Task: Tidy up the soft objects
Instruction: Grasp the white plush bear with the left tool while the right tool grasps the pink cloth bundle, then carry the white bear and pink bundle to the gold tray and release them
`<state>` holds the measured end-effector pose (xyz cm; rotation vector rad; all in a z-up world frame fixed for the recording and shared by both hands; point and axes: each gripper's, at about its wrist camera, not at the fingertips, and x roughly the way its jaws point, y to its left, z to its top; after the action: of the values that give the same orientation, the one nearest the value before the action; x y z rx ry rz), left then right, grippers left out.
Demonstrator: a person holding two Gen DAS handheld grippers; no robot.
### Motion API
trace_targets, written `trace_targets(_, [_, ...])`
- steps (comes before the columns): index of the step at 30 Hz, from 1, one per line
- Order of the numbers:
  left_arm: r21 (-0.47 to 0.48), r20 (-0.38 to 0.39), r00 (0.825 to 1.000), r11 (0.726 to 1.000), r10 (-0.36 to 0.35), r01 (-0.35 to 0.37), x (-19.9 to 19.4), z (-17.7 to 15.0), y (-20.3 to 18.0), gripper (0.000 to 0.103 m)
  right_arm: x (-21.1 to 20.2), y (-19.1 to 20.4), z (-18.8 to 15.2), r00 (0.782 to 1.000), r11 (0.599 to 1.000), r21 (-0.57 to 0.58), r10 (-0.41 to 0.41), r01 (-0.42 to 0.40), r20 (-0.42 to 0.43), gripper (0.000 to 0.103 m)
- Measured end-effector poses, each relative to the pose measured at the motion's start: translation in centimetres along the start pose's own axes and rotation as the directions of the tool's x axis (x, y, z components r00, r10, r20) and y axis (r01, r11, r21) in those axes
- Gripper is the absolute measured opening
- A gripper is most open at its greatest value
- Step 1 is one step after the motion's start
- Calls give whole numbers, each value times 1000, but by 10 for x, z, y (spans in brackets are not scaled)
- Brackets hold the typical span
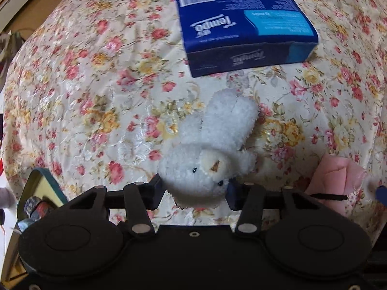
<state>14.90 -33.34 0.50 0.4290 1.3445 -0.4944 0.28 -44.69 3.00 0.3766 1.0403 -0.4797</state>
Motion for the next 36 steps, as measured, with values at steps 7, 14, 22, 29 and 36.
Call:
trace_targets(7, [-49,16,1000,999,-23,23,-27,-21,27,49,22,19,-5,998,999,-53,-9,6,-67,101])
trace_targets(14, [-99,37,999,994,-40,44,-48,-50,64,49,41,28,-11,992,995,-76,-66,58,-107,96])
trace_targets(22, [-151,42,999,988,4,3,-62,-97,109,49,46,41,-17,991,982,-151,-122,112,-58,102])
trace_targets(29, [-217,15,1000,976,1,2,-53,-136,144,49,48,38,-18,994,983,-157,-100,93,-35,103])
trace_targets(36, [-277,-5,1000,961,-4,3,-41,-164,173,49,48,40,-20,992,982,-153,-118,111,-38,103])
